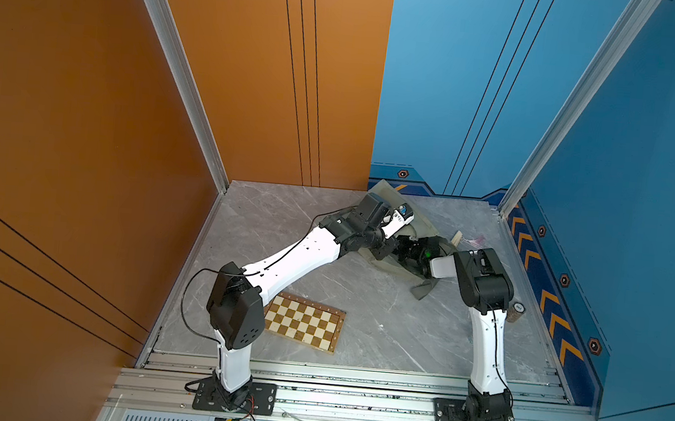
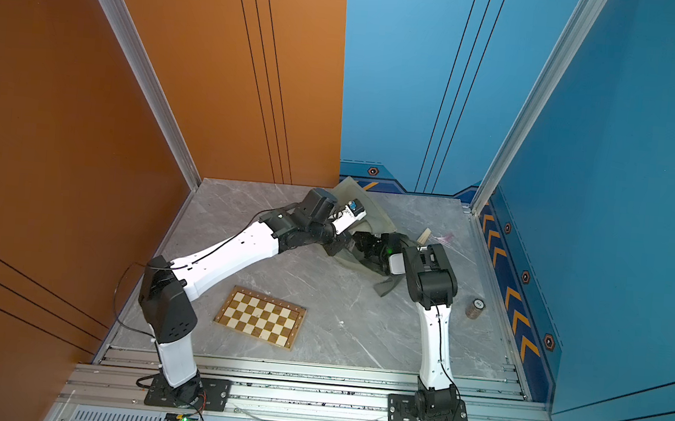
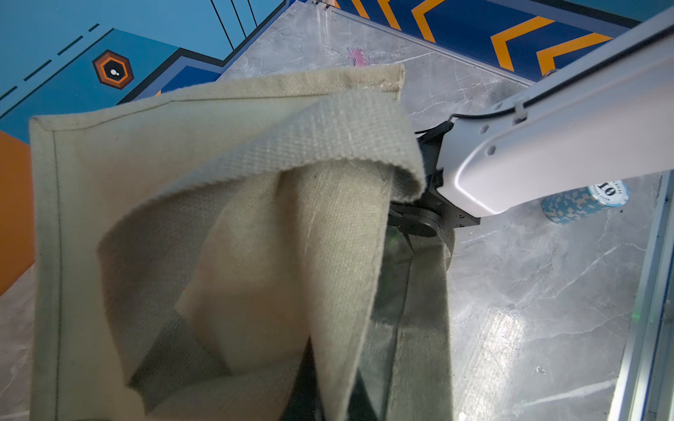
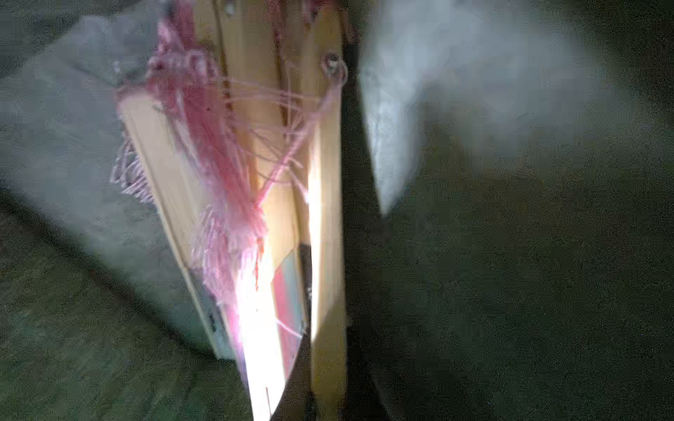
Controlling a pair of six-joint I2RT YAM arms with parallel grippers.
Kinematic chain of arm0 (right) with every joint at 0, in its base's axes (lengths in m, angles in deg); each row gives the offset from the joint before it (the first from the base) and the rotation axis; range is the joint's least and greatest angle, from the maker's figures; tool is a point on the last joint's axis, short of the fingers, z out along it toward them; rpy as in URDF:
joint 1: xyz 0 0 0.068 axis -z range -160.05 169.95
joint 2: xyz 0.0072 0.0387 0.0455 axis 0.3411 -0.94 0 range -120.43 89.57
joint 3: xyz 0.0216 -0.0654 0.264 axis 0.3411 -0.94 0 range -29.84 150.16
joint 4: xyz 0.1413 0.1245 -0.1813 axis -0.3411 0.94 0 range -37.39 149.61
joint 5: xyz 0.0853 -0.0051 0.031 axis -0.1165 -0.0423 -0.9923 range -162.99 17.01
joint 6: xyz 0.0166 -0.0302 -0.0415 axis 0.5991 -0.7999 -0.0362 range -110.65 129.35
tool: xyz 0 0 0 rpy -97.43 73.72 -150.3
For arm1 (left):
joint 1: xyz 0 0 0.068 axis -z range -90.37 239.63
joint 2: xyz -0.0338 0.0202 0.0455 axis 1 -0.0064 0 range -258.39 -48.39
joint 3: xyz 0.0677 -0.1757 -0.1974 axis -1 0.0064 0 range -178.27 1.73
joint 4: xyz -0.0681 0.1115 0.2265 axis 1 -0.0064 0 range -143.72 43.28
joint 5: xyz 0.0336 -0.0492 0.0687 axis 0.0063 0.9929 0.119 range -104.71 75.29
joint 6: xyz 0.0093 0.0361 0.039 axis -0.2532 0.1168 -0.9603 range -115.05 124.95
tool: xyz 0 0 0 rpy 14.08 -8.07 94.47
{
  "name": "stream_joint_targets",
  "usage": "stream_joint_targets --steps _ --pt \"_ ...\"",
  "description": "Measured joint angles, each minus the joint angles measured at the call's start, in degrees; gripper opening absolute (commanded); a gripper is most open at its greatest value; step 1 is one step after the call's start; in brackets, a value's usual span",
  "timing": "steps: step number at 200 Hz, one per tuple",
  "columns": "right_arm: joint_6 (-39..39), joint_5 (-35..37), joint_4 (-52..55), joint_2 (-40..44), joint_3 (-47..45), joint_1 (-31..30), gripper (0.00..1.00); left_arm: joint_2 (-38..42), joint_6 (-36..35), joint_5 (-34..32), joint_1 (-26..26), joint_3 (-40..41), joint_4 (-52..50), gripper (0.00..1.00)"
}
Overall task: Take out the folding fans from the tote bags
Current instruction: Pick up the folding fan from the canvas bag.
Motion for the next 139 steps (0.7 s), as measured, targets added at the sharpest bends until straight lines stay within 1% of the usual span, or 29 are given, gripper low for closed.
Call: stream_joint_targets --steps 33,50,104,139 --pt "0.5 -6.0 -6.5 -2.0 0.0 1.3 0.0 0.0 -0.1 -2.4 0.8 0.8 0.4 0.0" --pt "0.5 -7.8 -8.3 -2.4 -0.1 1.6 0.0 0.1 -0.2 -3.8 1.4 1.0 0.5 0.0" --pt "-1.6 -11.1 -9.4 -2.4 -0.7 2.0 0.0 1.2 -0.2 -7.0 1.8 2.3 0.9 0.0" --pt "-3.2 -16.5 -8.5 -1.7 -1.4 2.7 0.0 1.4 0.6 -8.1 1.5 2.4 1.1 0.0"
